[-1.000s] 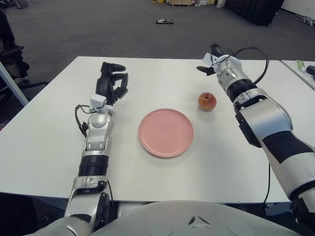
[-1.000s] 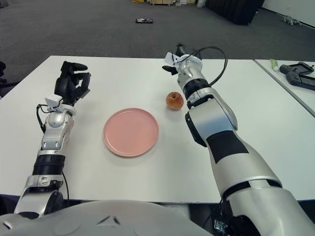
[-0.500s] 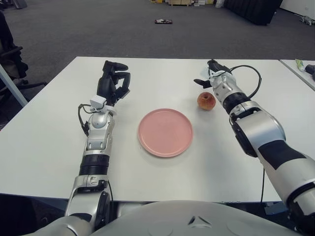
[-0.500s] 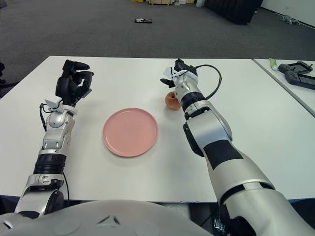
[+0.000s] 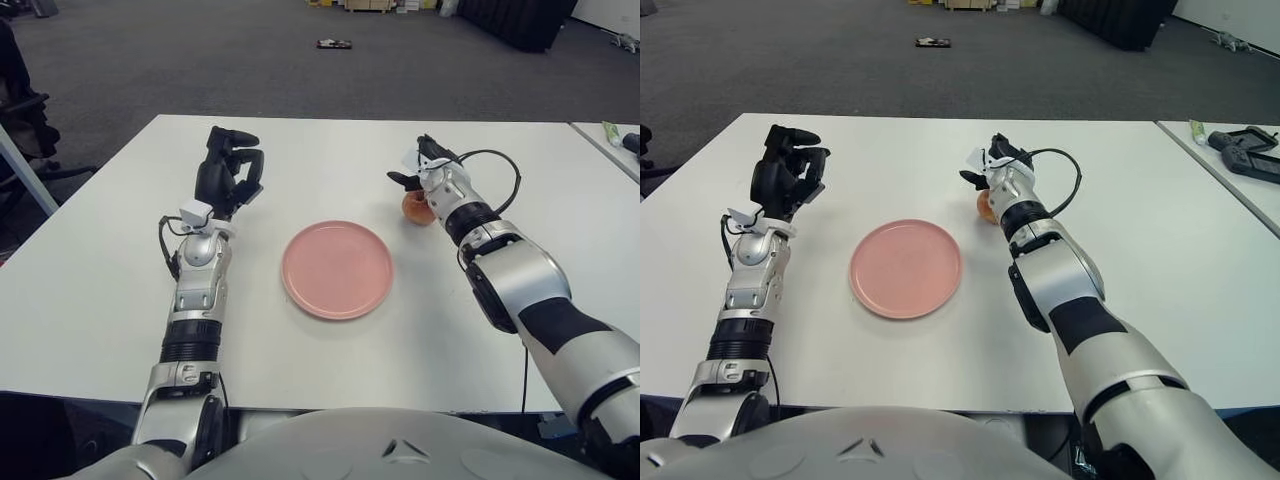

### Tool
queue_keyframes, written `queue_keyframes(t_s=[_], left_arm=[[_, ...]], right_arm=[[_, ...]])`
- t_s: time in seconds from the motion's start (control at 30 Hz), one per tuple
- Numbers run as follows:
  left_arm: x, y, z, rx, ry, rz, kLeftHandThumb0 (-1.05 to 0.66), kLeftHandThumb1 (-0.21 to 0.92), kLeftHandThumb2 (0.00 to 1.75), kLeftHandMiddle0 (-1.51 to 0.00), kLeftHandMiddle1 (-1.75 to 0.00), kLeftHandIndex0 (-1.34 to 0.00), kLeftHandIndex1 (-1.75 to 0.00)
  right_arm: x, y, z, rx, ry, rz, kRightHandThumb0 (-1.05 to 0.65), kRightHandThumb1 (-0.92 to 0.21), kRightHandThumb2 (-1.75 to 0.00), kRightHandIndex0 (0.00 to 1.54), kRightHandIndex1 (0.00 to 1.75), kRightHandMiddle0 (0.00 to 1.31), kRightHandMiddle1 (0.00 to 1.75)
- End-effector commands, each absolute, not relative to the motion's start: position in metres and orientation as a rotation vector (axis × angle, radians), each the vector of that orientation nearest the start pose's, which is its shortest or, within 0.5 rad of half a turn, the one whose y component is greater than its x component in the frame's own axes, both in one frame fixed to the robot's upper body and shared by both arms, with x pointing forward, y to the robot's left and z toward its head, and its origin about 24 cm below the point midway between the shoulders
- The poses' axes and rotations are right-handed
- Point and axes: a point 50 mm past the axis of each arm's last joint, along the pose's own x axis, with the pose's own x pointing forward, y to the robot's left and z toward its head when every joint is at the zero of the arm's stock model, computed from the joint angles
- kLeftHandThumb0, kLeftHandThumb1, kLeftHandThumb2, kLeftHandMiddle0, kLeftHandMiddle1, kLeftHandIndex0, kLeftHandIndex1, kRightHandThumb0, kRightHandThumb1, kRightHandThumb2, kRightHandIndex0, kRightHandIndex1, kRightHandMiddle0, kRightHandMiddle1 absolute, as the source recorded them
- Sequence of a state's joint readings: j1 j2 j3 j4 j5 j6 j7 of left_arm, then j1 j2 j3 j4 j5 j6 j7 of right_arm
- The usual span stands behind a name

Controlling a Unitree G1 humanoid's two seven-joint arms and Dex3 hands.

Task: Put the apple into the plate.

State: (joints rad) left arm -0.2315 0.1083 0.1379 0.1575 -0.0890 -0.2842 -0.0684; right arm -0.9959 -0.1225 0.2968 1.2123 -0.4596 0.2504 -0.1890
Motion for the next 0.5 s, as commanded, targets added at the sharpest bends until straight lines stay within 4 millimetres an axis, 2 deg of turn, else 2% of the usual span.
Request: queue_keyframes(t_s=[0.0,0.47], left_arm=[[0.292,0.1884,0.0985,0.03,-0.376,0.015,-0.35,0.92,0.53,-0.48,-1.39,-0.2,-1.75],[0.2834,0.1871,0.0954,0.025,-0.384,0.007,-0.35,0.92,0.53,-0.49,-1.39,-0.2,-1.75]], right_arm=[[0.3958,-0.1251,0.0763,-0.969,0.292,-0.016,-0.7,-0.65,-0.79,0.0,0.39,0.0,0.18],[0.3946,-0.1267,0.0813,-0.937,0.182,-0.034,-0.73,-0.67,-0.78,0.0,0.52,0.0,0.29]])
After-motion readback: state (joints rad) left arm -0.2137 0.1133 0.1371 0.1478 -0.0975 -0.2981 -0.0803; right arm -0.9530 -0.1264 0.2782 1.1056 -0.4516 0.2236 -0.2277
